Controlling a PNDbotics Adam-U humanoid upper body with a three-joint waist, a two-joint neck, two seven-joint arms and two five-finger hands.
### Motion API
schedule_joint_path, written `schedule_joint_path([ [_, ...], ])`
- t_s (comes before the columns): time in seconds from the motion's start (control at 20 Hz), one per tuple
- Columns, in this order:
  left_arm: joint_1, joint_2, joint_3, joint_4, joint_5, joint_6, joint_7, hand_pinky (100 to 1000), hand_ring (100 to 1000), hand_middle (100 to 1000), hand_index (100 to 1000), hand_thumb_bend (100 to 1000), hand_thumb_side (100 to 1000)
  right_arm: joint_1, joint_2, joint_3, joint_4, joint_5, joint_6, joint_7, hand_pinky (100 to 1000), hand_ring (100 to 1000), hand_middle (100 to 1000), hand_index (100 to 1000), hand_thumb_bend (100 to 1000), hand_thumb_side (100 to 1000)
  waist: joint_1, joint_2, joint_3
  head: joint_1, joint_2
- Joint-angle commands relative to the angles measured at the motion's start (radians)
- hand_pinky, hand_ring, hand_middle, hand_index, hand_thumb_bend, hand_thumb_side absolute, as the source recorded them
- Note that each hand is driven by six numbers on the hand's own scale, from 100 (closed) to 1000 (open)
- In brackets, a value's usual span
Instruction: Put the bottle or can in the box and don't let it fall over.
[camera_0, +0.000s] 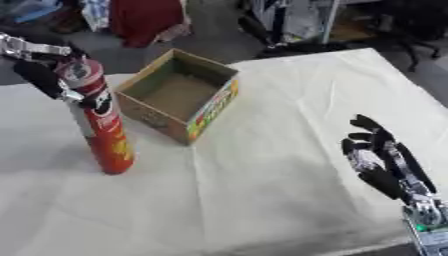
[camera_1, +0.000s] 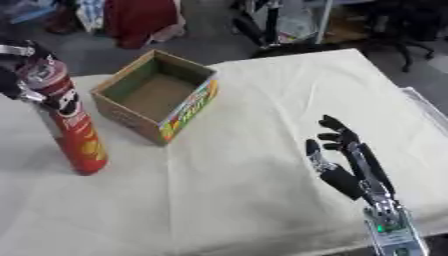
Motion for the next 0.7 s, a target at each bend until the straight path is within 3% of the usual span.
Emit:
schedule_joint_path([
  [0.05, -0.022, 0.02, 0.01, -0.01, 0.006, 0.0, -0.001, 410, 540, 629, 823, 377, 561, -0.007, -0.019, 0.0, -0.01, -0.004, -0.001, 0.001, 781, 829, 891, 972, 204, 651, 0.0, -0.016, 0.0, -0.002, 0.005],
  [0.2, -0.025, 0.02, 0.015, -0.016, 0.017, 0.007, 0.003, 354, 503, 590, 787, 314, 554, -0.007, -0.019, -0.001, -0.01, -0.004, -0.001, 0.001, 782, 829, 891, 973, 203, 652, 0.0, -0.017, 0.0, -0.006, 0.005],
  [0.7, -0.031, 0.021, 0.023, -0.036, 0.035, 0.021, 0.076, 199, 408, 497, 697, 271, 531, -0.008, -0.018, -0.001, -0.01, -0.004, -0.002, 0.002, 782, 829, 891, 973, 199, 653, 0.0, -0.017, 0.0, -0.01, 0.002],
])
